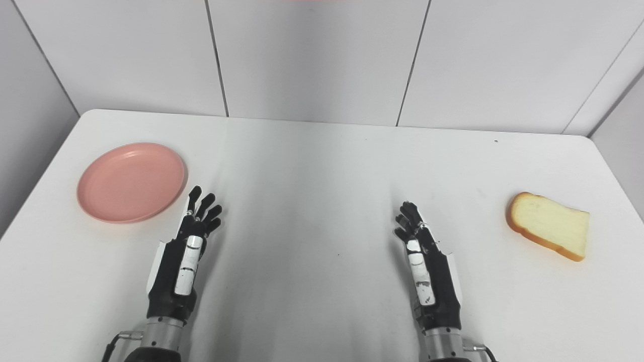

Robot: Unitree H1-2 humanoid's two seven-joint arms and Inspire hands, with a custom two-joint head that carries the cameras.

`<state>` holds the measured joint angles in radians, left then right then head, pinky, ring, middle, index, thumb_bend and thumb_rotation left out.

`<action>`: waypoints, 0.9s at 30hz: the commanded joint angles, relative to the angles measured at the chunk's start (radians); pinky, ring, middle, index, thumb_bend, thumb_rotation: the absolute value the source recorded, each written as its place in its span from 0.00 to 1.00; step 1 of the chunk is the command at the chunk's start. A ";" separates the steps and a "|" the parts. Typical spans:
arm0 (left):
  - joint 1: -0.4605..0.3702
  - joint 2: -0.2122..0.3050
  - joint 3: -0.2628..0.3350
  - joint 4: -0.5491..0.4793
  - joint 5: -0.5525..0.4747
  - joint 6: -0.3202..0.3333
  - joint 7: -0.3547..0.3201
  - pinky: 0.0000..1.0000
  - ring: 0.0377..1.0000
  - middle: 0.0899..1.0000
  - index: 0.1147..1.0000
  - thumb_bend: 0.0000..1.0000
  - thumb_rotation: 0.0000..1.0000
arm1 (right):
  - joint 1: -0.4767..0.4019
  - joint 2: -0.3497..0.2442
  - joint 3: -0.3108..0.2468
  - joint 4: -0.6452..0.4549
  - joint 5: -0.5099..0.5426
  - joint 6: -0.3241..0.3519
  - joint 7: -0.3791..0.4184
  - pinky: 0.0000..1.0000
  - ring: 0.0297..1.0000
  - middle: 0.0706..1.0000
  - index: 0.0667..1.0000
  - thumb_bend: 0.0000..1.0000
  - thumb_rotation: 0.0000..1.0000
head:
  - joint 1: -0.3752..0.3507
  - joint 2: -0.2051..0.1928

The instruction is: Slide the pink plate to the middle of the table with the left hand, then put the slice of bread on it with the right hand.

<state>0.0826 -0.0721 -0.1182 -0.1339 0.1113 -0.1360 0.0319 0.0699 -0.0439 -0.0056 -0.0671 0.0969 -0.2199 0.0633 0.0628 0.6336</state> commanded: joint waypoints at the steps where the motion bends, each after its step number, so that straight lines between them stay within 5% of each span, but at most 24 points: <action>1: -0.018 -0.009 -0.008 -0.021 0.014 -0.025 0.002 0.92 0.92 0.96 1.00 0.59 0.97 | -0.012 -0.004 -0.005 -0.005 0.002 -0.033 0.006 0.91 0.91 0.91 0.88 0.80 0.91 | 0.000 -0.001; 17: -0.057 -0.078 -0.040 0.138 0.101 -0.151 0.077 0.88 0.91 0.95 1.00 0.63 0.99 | -0.039 -0.071 -0.050 0.128 0.093 -0.121 0.063 0.94 0.93 0.93 0.90 0.81 0.90 | 0.186 -0.105; 27: -0.080 -0.095 -0.038 0.223 0.110 -0.220 0.102 0.90 0.92 0.95 0.99 0.61 0.97 | -0.058 -0.088 -0.067 0.202 0.121 -0.166 0.092 0.95 0.94 0.94 0.90 0.81 0.90 | 0.218 -0.145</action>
<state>0.0087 -0.1567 -0.1525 0.0637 0.2147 -0.3076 0.1170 -0.0171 -0.1286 -0.0639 0.0695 0.2150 -0.3403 0.1455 0.2792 0.4924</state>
